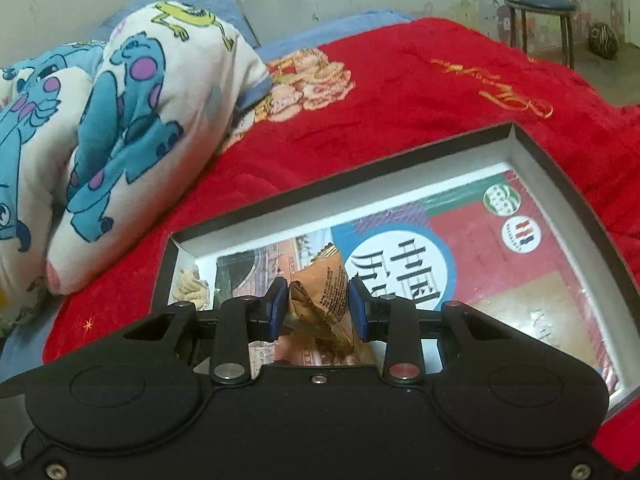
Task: Organize objects
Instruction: 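Lower the cream scrunchie and paper packet over the inside of the box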
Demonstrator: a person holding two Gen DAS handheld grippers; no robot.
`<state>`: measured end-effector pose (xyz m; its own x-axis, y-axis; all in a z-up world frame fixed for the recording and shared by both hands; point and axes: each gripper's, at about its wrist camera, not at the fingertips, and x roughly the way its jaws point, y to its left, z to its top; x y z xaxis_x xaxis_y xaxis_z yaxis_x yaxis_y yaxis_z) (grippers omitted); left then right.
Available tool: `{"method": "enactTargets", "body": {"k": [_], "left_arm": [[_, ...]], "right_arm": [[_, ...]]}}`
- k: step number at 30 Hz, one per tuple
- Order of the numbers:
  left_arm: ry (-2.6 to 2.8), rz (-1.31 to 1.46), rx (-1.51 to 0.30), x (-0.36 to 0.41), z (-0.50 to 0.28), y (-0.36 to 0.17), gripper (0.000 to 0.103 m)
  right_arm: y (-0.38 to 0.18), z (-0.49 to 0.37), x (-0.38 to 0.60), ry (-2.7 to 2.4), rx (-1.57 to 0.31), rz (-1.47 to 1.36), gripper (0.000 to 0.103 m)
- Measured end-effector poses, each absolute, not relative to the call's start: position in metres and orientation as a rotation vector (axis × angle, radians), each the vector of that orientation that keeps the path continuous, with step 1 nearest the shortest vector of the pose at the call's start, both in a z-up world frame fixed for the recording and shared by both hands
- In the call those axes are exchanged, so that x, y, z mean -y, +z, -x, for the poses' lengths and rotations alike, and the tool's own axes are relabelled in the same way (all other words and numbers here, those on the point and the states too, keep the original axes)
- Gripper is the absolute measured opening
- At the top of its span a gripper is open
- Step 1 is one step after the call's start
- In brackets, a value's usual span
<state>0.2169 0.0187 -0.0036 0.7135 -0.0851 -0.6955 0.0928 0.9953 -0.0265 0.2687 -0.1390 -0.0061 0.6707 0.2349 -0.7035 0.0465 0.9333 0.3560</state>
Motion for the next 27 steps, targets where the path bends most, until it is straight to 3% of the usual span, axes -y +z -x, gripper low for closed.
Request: {"method": "enactTargets", "body": {"k": [17, 27], "left_arm": [[-0.086, -0.009, -0.806, -0.016, -0.217, -0.008, 0.037], [-0.092, -0.011, -0.811, -0.018, -0.218, -0.01, 0.054]], "right_arm": [[-0.015, -0.272, 0.134, 0.115, -0.884, -0.337, 0.033], [-0.019, -0.271, 0.126, 0.112, -0.886, -0.347, 0.035]]}}
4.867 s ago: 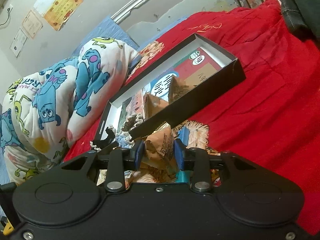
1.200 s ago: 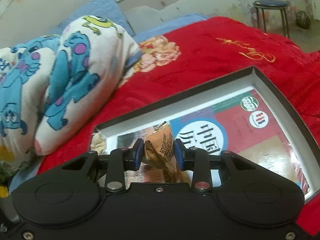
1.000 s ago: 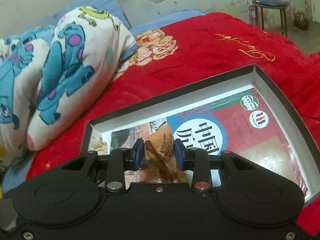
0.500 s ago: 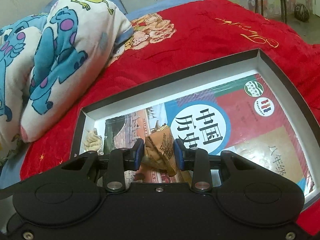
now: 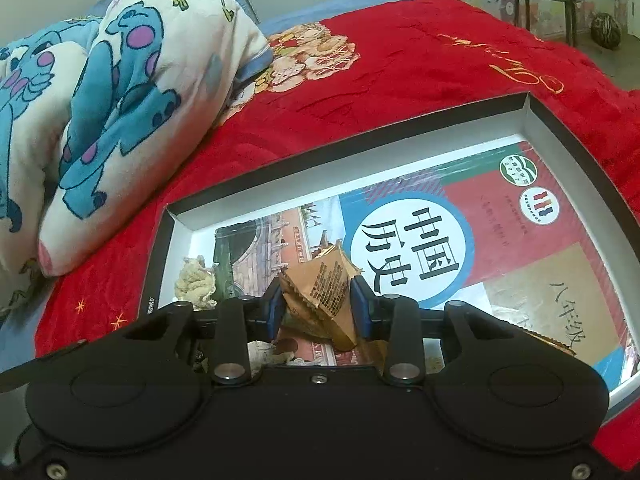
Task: Organize objects
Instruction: 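Open both grippers to drop the items into the box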
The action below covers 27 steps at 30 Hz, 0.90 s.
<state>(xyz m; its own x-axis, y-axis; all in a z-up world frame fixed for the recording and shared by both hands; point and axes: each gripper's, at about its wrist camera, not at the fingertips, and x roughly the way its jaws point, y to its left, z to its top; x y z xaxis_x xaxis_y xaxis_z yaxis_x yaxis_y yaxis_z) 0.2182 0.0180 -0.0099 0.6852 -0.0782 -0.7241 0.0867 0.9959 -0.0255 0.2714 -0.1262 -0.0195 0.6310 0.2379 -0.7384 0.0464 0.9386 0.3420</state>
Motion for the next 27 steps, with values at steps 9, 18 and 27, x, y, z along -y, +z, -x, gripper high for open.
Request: {"method": "enactTargets", "body": {"k": [9, 18, 27], "left_arm": [[-0.13, -0.031, -0.776, -0.016, -0.214, -0.001, 0.071], [-0.176, 0.092, -0.717, -0.046, -0.213, 0.028, 0.084], [-0.342, 0.197, -0.621, -0.049, -0.192, 0.067, 0.088]], "right_arm": [[-0.017, -0.269, 0.13, 0.132, -0.886, -0.396, 0.059], [0.016, -0.255, 0.144, 0.15, -0.79, -0.452, 0.074], [0.088, -0.209, 0.168, 0.074, -0.621, -0.38, 0.084]]}}
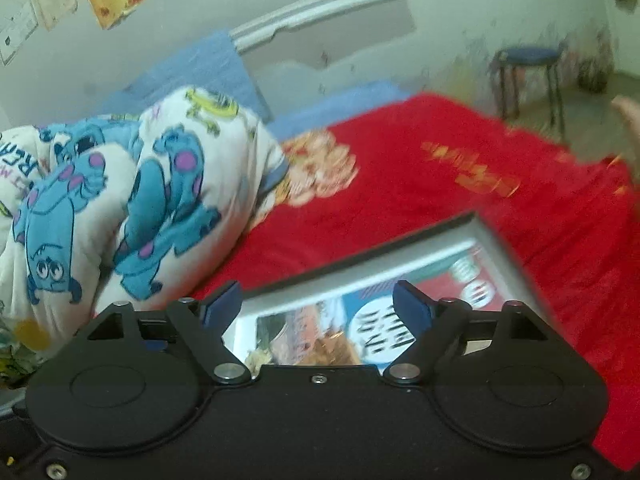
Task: Organize objects
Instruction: 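Open both grippers to drop the items into the box, then withdraw both grippers back toward the pile beside the box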
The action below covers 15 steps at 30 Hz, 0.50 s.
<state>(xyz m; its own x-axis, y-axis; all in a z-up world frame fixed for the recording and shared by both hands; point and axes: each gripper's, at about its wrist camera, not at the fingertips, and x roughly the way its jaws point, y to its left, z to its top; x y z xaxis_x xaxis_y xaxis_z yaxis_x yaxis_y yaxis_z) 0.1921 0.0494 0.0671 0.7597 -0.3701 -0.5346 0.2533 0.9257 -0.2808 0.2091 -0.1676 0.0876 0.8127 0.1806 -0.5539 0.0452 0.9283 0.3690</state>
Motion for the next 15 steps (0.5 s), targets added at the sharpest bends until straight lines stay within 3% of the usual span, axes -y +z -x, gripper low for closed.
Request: {"method": "enactTargets", "body": {"k": [8, 15], "left_arm": [[-0.471, 0.103, -0.549, -0.023, -0.159, 0.089, 0.088], [-0.557, 0.127, -0.556, -0.038, -0.109, 0.072, 0.088]], "right_arm": [[0.121, -0.145, 0.199, -0.072, -0.537, -0.399, 0.086], [0.1, -0.089, 0.215, -0.17, -0.528, -0.447, 0.087]]}}
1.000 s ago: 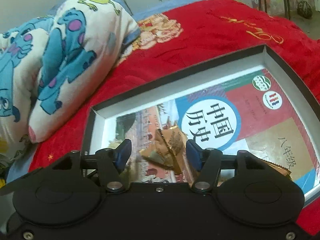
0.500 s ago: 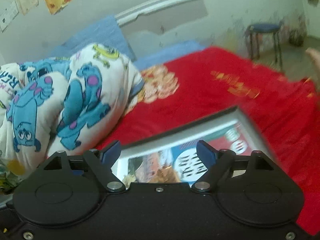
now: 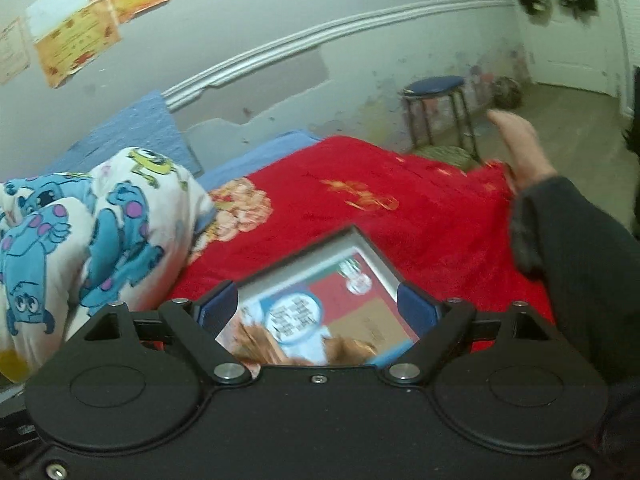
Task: Organize objects
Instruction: 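Withdraw both grippers back toward the pile beside the box, then grasp the blue crocheted scrunchie with the left gripper while the right grasps a blue binder clip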
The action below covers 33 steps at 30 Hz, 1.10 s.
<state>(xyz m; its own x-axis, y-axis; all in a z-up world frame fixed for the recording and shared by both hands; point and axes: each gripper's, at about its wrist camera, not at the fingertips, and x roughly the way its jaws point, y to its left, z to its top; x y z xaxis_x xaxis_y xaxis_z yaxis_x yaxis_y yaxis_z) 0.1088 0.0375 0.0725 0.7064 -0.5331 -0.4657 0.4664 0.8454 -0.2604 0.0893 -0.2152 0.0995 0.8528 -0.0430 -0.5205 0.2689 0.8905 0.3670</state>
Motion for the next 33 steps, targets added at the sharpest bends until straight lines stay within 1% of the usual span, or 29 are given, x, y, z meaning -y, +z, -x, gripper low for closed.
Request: {"method": "enactTargets", "body": {"k": [3, 8, 12, 16, 18, 20, 22, 23, 24, 25, 29, 33], "left_arm": [[-0.564, 0.057, -0.561, -0.031, -0.09, 0.053, 0.088], [-0.54, 0.076, -0.663, -0.016, -0.083, 0.012, 0.087], [-0.48, 0.028, -0.72, -0.007, -0.086, -0.009, 0.079], [-0.408, 0.096, -0.757, -0.017, -0.093, -0.021, 0.068], [-0.385, 0.108, -0.778, -0.019, -0.097, -0.026, 0.064], [-0.399, 0.117, -0.805, -0.019, -0.1, -0.033, 0.056], [-0.411, 0.122, -0.808, -0.018, -0.098, -0.037, 0.041], [-0.425, 0.113, -0.803, -0.016, -0.098, -0.036, 0.035], [-0.447, 0.102, -0.805, -0.013, -0.098, -0.035, 0.023], [-0.459, 0.093, -0.804, -0.01, -0.096, -0.034, 0.019], [-0.447, 0.057, -0.785, -0.004, -0.091, -0.031, 0.014], [-0.424, 0.062, -0.759, -0.007, -0.091, -0.027, 0.013]], "right_arm": [[0.073, -0.075, 0.221, -0.195, -0.537, -0.478, 0.087], [0.037, -0.061, 0.233, -0.229, -0.572, -0.488, 0.084], [0.015, -0.063, 0.24, -0.208, -0.591, -0.492, 0.084], [-0.005, -0.073, 0.233, -0.161, -0.627, -0.468, 0.081], [-0.015, -0.078, 0.227, -0.137, -0.638, -0.451, 0.081], [-0.023, -0.083, 0.221, -0.118, -0.649, -0.447, 0.08], [-0.034, -0.087, 0.215, -0.098, -0.664, -0.447, 0.079], [-0.038, -0.088, 0.212, -0.093, -0.67, -0.446, 0.079], [-0.042, -0.087, 0.209, -0.097, -0.665, -0.431, 0.079], [-0.043, -0.087, 0.206, -0.095, -0.656, -0.413, 0.079], [-0.046, -0.089, 0.198, -0.074, -0.636, -0.379, 0.079], [-0.049, -0.087, 0.189, -0.052, -0.626, -0.345, 0.078]]}}
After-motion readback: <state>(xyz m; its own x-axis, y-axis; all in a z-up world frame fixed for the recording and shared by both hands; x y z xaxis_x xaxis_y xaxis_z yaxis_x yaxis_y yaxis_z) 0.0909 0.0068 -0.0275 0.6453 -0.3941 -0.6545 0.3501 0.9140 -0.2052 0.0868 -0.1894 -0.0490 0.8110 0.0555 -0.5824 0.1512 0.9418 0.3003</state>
